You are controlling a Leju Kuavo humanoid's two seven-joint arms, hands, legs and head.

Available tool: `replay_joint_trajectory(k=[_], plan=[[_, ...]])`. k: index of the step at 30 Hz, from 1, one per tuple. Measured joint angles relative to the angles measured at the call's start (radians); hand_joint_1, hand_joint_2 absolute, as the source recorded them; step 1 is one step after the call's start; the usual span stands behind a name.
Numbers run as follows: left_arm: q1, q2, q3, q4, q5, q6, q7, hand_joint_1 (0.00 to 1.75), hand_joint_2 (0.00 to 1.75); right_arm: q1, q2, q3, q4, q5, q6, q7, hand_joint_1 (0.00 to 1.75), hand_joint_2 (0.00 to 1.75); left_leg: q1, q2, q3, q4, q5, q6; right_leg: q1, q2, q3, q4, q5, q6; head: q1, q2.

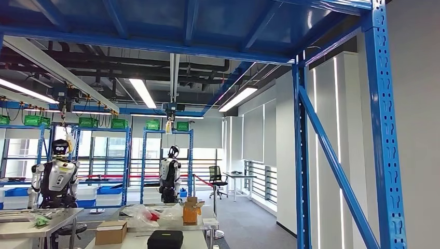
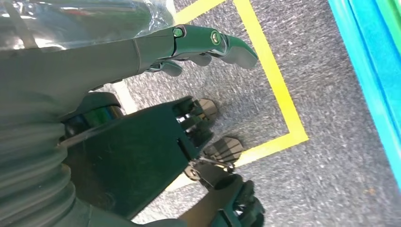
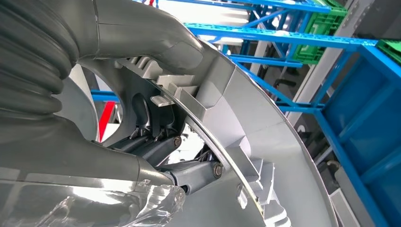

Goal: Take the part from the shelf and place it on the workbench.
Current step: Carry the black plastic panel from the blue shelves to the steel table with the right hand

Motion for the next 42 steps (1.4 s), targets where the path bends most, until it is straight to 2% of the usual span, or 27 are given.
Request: replay_joint_trajectory(k=[5, 16, 20, 22, 24, 26, 27, 28, 29, 31, 32, 33, 35, 37, 39, 41, 42], plan=[[0.002, -0.002, 0.021, -0.001, 0.038, 0.007, -0.027, 0.00, 1.75, 0.006, 0.000, 0.000, -0.003, -0.001, -0.035, 0.001, 1.75, 1.75, 0.000, 0.000, 0.000, 0.000, 0.000, 0.000, 0.000, 0.000, 0.000, 0.000, 0.000, 0.000, 0.000, 0.000], [0.003, -0.006, 0.046, -0.001, 0.043, 0.006, -0.018, 0.00, 1.75, 0.012, 0.000, 0.000, -0.005, -0.003, -0.052, 0.000, 1.75, 1.75, 0.000, 0.000, 0.000, 0.000, 0.000, 0.000, 0.000, 0.000, 0.000, 0.000, 0.000, 0.000, 0.000, 0.000], [0.003, -0.006, 0.048, -0.001, 0.045, 0.003, -0.017, 0.00, 1.75, 0.012, 0.001, 0.000, -0.005, -0.002, -0.059, 0.001, 1.75, 1.75, -0.004, 0.000, 0.000, 0.003, -0.001, 0.009, -0.005, 0.000, 0.001, -0.005, 0.004, 0.007, 0.001, 0.000], [0.003, -0.006, 0.049, -0.002, 0.049, 0.002, -0.017, 0.00, 1.75, 0.012, 0.002, 0.000, -0.006, -0.001, -0.061, 0.002, 1.75, 1.75, 0.002, 0.001, 0.009, -0.013, 0.009, 0.015, -0.005, 0.000, -0.001, 0.003, -0.003, 0.012, 0.001, 0.000], [0.003, -0.007, 0.051, -0.004, 0.052, 0.002, -0.016, 0.00, 1.75, 0.013, 0.002, 0.000, -0.008, 0.000, -0.063, 0.005, 1.75, 1.75, 0.010, 0.003, 0.018, -0.027, 0.018, 0.020, -0.007, 0.000, -0.029, 0.068, -0.047, 0.018, -0.001, 0.000], [0.003, -0.007, 0.052, -0.006, 0.053, 0.002, -0.014, 0.00, 1.75, 0.014, 0.002, 0.000, -0.008, 0.000, -0.066, 0.009, 1.75, 1.75, 0.012, 0.005, 0.018, -0.028, 0.019, 0.020, -0.012, -0.001, -0.087, 0.195, -0.108, 0.027, -0.004, 0.000], [0.003, -0.007, 0.053, -0.006, 0.053, 0.002, -0.012, 0.00, 1.75, 0.015, 0.002, 0.000, -0.008, 0.000, -0.067, 0.012, 1.75, 1.75, 0.014, 0.005, 0.018, -0.027, 0.019, 0.018, -0.016, -0.001, -0.111, 0.246, -0.124, 0.031, -0.005, 0.000], [0.004, -0.007, 0.053, -0.006, 0.053, 0.001, -0.010, 0.00, 1.75, 0.016, 0.002, 0.000, -0.008, 0.000, -0.070, 0.013, 1.75, 1.75, 0.017, 0.005, 0.018, -0.026, 0.018, 0.015, -0.019, -0.002, -0.121, 0.265, -0.120, 0.036, -0.005, 0.000], [0.004, -0.007, 0.053, -0.006, 0.053, 0.000, -0.008, 0.00, 1.75, 0.016, 0.002, 0.000, -0.008, 0.000, -0.072, 0.014, 1.75, 1.75, 0.020, 0.005, 0.018, -0.022, 0.015, 0.010, -0.023, -0.002, -0.112, 0.246, -0.097, 0.041, -0.006, 0.000], [0.003, -0.007, 0.053, -0.008, 0.053, -0.001, -0.005, 0.00, 1.75, 0.016, 0.002, 0.000, -0.007, 0.002, -0.076, 0.015, 1.75, 1.75, 0.028, 0.003, 0.017, -0.008, 0.006, -0.006, -0.030, -0.003, -0.054, 0.125, -0.034, 0.051, -0.006, 0.000], [0.002, -0.007, 0.053, -0.008, 0.053, -0.001, -0.005, 0.00, 1.75, 0.016, 0.002, 0.000, -0.007, 0.004, -0.077, 0.015, 1.75, 1.75, 0.029, 0.003, 0.014, 0.001, 0.000, -0.015, -0.032, -0.001, -0.028, 0.071, -0.014, 0.048, -0.007, 0.000], [0.001, -0.006, 0.053, -0.008, 0.053, -0.002, -0.004, 0.00, 1.75, 0.016, 0.002, 0.000, -0.008, 0.005, -0.078, 0.016, 1.75, 1.75, 0.029, 0.003, 0.012, 0.008, -0.004, -0.024, -0.032, 0.001, -0.014, 0.039, -0.007, 0.042, -0.007, 0.000], [-0.001, -0.006, 0.053, -0.009, 0.053, -0.002, -0.003, 0.00, 1.75, 0.016, 0.002, 0.000, -0.008, 0.007, -0.081, 0.017, 1.75, 1.75, 0.027, 0.002, 0.010, 0.013, -0.005, -0.037, -0.029, 0.006, -0.015, 0.034, -0.010, 0.020, -0.005, 0.000], [-0.001, -0.006, 0.053, -0.009, 0.053, -0.004, -0.003, 0.00, 1.75, 0.016, 0.003, 0.000, -0.008, 0.009, -0.084, 0.018, 1.75, 1.75, 0.030, 0.003, 0.008, 0.016, -0.012, -0.046, -0.029, 0.005, -0.020, 0.037, -0.008, 0.002, -0.002, 0.000], [-0.001, -0.006, 0.053, -0.009, 0.054, -0.005, -0.003, 0.00, 1.75, 0.016, 0.003, 0.000, -0.008, 0.010, -0.086, 0.019, 1.75, 1.75, 0.031, 0.004, -0.012, 0.074, -0.057, -0.052, -0.028, 0.001, -0.022, 0.035, -0.004, -0.011, 0.002, 0.000], [0.000, -0.006, 0.053, -0.009, 0.054, -0.006, -0.003, 0.00, 1.75, 0.016, 0.003, 0.000, -0.008, 0.010, -0.087, 0.020, 1.75, 1.75, 0.031, 0.004, -0.062, 0.199, -0.127, -0.051, -0.023, -0.001, -0.027, 0.035, -0.001, -0.019, 0.005, 0.000], [0.000, -0.006, 0.053, -0.009, 0.054, -0.007, -0.003, 0.00, 1.75, 0.016, 0.003, 0.000, -0.008, 0.010, -0.087, 0.022, 1.75, 1.75, 0.030, 0.004, -0.085, 0.258, -0.151, -0.050, -0.019, -0.002, -0.031, 0.036, 0.001, -0.023, 0.006, 0.000]])
